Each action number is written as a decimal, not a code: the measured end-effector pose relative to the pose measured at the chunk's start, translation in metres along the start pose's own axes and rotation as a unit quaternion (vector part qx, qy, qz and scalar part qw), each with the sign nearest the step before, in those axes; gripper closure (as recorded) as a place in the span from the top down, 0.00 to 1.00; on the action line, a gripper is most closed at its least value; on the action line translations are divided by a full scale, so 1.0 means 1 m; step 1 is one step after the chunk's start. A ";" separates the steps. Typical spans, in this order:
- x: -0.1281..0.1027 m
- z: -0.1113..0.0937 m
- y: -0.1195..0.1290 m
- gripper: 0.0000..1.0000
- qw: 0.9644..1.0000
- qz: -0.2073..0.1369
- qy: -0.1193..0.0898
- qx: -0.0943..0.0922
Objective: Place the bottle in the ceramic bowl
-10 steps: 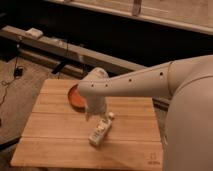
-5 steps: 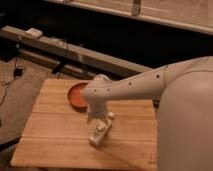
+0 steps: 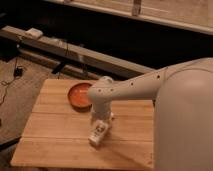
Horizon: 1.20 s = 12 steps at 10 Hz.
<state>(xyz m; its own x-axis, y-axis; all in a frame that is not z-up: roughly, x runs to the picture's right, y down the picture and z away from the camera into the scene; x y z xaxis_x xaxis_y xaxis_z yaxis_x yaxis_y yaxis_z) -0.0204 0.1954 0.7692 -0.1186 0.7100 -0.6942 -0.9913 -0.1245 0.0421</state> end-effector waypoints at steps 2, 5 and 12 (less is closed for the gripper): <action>0.000 0.009 -0.004 0.65 1.000 0.003 0.005 0.002; 0.004 0.026 -0.004 0.65 1.000 0.002 0.014 0.001; 0.001 0.036 -0.008 0.16 1.000 0.002 0.025 0.005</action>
<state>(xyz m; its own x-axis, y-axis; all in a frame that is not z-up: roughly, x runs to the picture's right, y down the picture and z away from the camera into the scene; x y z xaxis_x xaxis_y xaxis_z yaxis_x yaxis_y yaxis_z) -0.0143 0.2225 0.7939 -0.1197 0.6743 -0.7287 -0.9914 -0.1198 0.0521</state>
